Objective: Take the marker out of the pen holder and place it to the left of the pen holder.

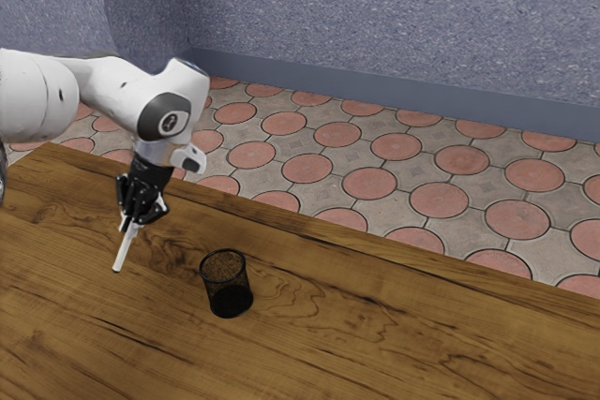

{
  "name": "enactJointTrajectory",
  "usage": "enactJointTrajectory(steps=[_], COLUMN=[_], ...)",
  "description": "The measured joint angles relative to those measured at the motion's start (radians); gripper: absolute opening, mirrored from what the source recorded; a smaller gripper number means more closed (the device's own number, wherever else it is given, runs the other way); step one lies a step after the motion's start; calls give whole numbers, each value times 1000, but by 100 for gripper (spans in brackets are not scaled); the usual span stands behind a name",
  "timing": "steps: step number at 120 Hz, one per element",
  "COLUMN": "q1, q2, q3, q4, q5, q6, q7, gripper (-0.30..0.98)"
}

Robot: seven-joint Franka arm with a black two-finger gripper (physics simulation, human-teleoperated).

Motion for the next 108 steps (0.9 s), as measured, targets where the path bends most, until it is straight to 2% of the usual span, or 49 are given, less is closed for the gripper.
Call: enactJointTrajectory(steps=[37, 61, 83, 95, 108], q1=[0, 0, -10, -43, -81], q2=[30, 30, -10, -246, -338], q3=[0, 1, -9, -100, -268], q4=[-1, -1, 3, 72, 168], q5=[-8, -22, -35, -83, -125], q6=[28, 30, 30, 24, -43], q7=[-4, 12, 23, 5, -49], gripper=[-7, 35, 54, 60, 63])
